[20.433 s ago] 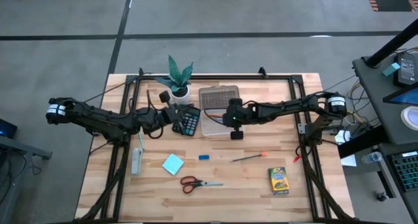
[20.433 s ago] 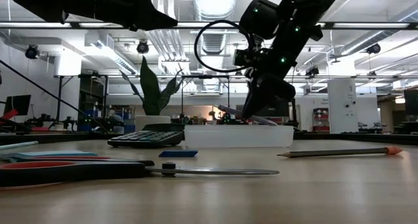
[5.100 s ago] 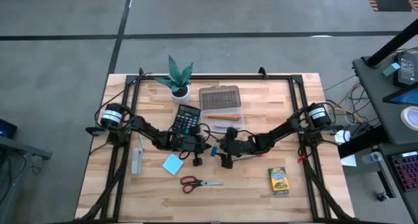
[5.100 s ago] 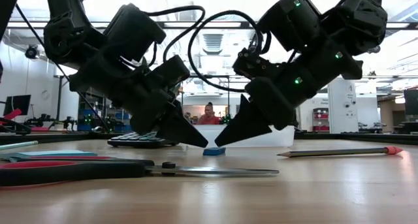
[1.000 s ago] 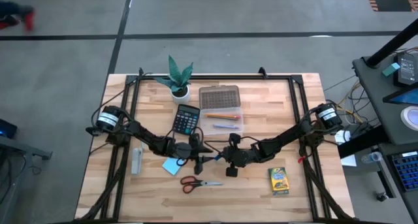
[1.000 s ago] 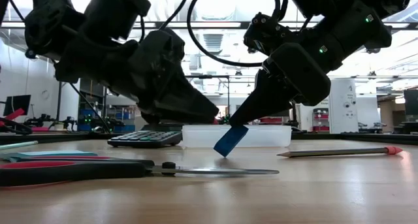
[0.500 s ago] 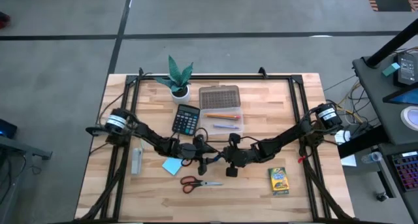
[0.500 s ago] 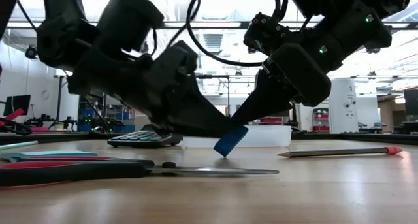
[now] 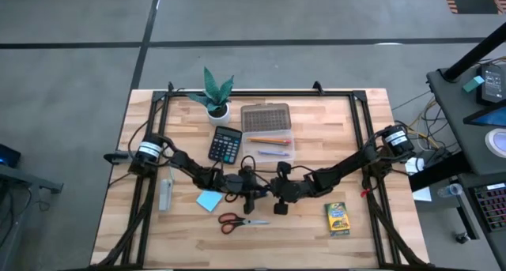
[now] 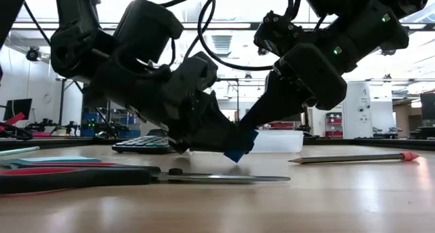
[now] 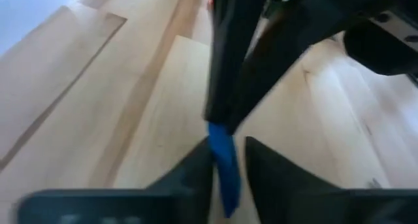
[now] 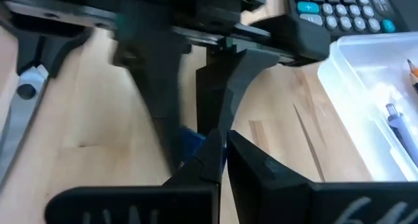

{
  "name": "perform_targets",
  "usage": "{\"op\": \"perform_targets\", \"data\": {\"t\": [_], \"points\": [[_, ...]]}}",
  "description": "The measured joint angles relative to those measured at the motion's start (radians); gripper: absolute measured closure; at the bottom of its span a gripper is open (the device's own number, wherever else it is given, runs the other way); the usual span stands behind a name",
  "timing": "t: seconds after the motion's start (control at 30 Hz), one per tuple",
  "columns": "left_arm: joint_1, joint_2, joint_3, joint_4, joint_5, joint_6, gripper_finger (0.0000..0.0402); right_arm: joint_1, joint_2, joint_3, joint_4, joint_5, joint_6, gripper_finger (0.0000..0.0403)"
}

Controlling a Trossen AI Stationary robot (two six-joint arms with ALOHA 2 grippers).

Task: Pack school essentials
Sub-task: Put the blue eraser into the supplies box

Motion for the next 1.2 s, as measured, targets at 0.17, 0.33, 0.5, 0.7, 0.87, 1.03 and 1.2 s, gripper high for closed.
{"op": "perform_targets", "data": {"t": [0.17,0.33,0.5,0.7,0.87,1.03,1.2], "points": [[0.001,-0.004,0.0,-0.002,0.0,-0.002,0.039,0.0,-0.013,0.002,0.005,-0.062,-0.013,0.0382],[0.002,-0.013,0.001,-0.001,-0.002,-0.002,0.0396,0.0,-0.056,0.002,-0.011,-0.072,-0.013,0.0326],[0.008,-0.072,0.009,-0.104,-0.006,0.0,0.0397,-0.001,-0.173,0.003,-0.107,-0.062,-0.028,0.0261],[0.083,-0.256,0.039,-0.337,-0.013,0.1,0.0398,-0.001,-0.351,-0.001,-0.247,0.043,-0.049,0.0229],[0.197,-0.385,0.044,-0.405,-0.034,0.289,0.0399,-0.002,-0.444,-0.021,-0.242,0.163,-0.08,0.0239],[0.306,-0.394,0.04,-0.478,-0.032,0.404,0.0399,-0.002,-0.475,-0.032,-0.231,0.199,-0.081,0.0249],[0.358,-0.379,0.036,-0.643,-0.01,0.437,0.039,-0.002,-0.465,-0.037,-0.234,0.2,-0.069,0.0252]]}}
